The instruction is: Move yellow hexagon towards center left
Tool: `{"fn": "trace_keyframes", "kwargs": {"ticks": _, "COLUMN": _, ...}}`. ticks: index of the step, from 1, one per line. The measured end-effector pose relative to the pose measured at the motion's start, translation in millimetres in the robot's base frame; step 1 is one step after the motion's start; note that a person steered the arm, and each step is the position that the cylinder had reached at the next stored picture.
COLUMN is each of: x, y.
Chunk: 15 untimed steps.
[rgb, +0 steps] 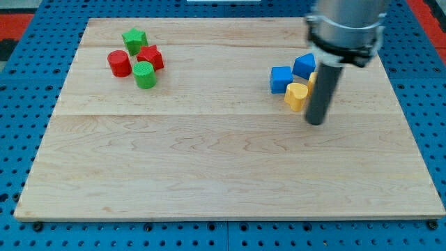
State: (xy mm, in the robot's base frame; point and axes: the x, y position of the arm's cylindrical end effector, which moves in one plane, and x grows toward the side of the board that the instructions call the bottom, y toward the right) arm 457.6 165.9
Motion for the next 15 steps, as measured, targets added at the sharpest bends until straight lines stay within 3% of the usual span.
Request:
{"fn": "trace_keyframes", "kwargs": {"ticks": 4, "x": -11, "y": 46}}
{"fn": "trace_keyframes", "kwargs": {"ticks": 5, "x": -46, "y": 56}}
{"fn": "trace_keyframes", "kwargs": {"ticks": 8, "x": -87, "y": 57}}
{"fn": "trace_keyframes", "kwargs": {"ticks": 14, "x": -67, "y": -43}}
{"fn": "trace_keyframes", "kwargs": {"ticks": 15, "x": -58, "y": -82}}
